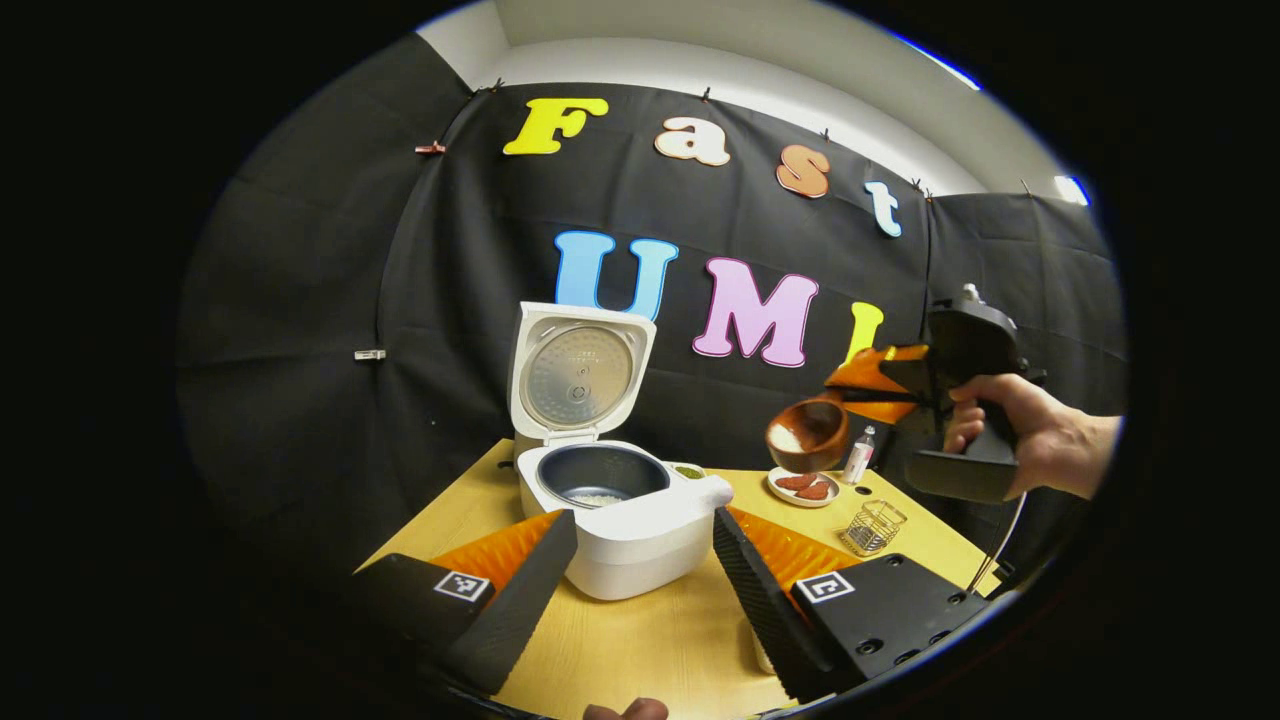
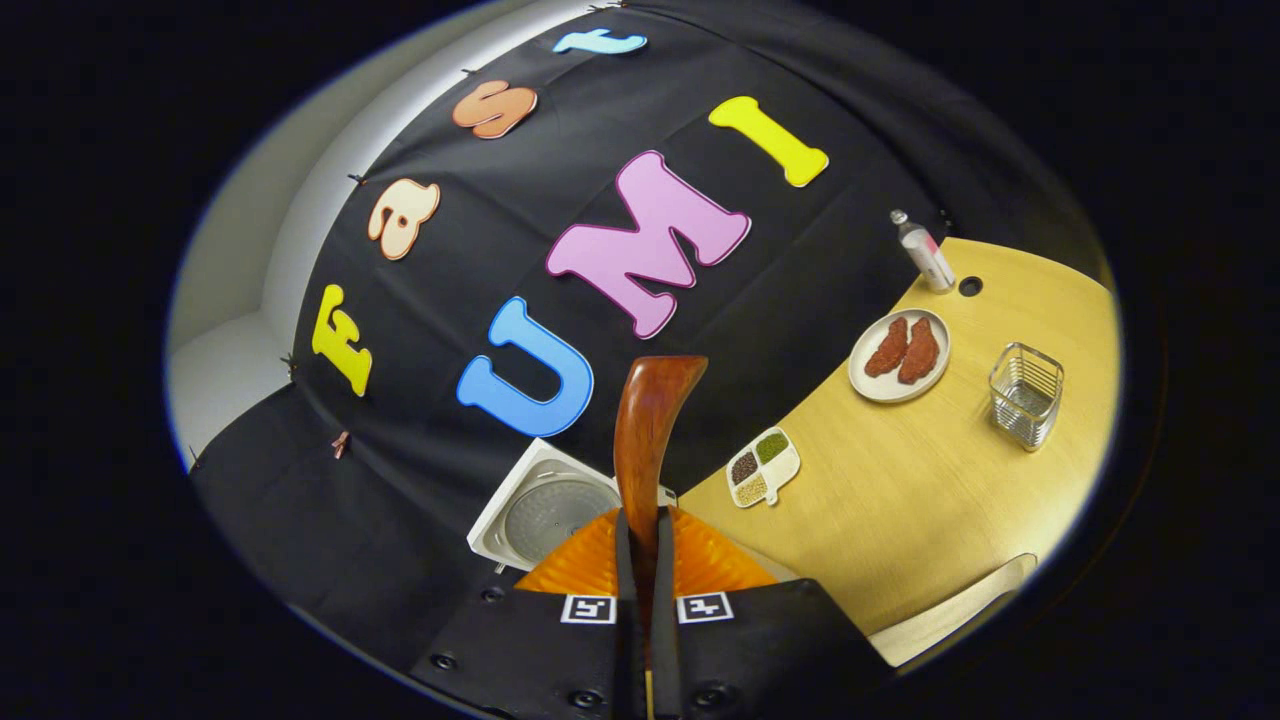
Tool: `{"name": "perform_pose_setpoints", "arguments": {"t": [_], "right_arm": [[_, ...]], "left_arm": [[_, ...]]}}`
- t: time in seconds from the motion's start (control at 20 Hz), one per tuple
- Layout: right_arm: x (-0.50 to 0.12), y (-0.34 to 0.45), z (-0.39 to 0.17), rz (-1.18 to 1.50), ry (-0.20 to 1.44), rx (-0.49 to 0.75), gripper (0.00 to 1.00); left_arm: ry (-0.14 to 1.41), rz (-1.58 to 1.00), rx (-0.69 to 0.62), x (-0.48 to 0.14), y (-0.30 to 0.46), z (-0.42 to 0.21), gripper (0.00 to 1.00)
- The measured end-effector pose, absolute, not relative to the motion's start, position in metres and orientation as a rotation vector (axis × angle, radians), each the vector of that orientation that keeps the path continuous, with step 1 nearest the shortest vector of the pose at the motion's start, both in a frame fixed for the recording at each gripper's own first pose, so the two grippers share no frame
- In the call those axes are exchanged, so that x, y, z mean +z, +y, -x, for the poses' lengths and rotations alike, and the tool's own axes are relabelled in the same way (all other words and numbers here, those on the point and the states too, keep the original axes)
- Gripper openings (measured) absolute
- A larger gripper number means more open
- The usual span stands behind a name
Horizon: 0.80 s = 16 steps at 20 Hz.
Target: Close the left gripper, press the button to open the rice cooker; take a wooden spoon from the chopstick holder with the right hand, scoop a spoonful of rice and pour it into the rice cooker, then put the wooden spoon back into the chopstick holder.
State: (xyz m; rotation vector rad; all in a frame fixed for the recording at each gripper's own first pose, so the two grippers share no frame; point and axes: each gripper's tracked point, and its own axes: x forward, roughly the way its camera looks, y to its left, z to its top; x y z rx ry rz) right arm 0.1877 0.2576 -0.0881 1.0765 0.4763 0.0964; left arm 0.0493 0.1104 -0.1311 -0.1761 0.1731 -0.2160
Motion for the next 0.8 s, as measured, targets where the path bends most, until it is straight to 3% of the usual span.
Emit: {"name": "perform_pose_setpoints", "arguments": {"t": [0.8], "right_arm": [[-0.103,0.386,-0.306,-0.805,0.443,0.191,0.07]], "left_arm": [[0.203,0.252,-0.158,-0.152,0.152,-0.062,0.95]]}}
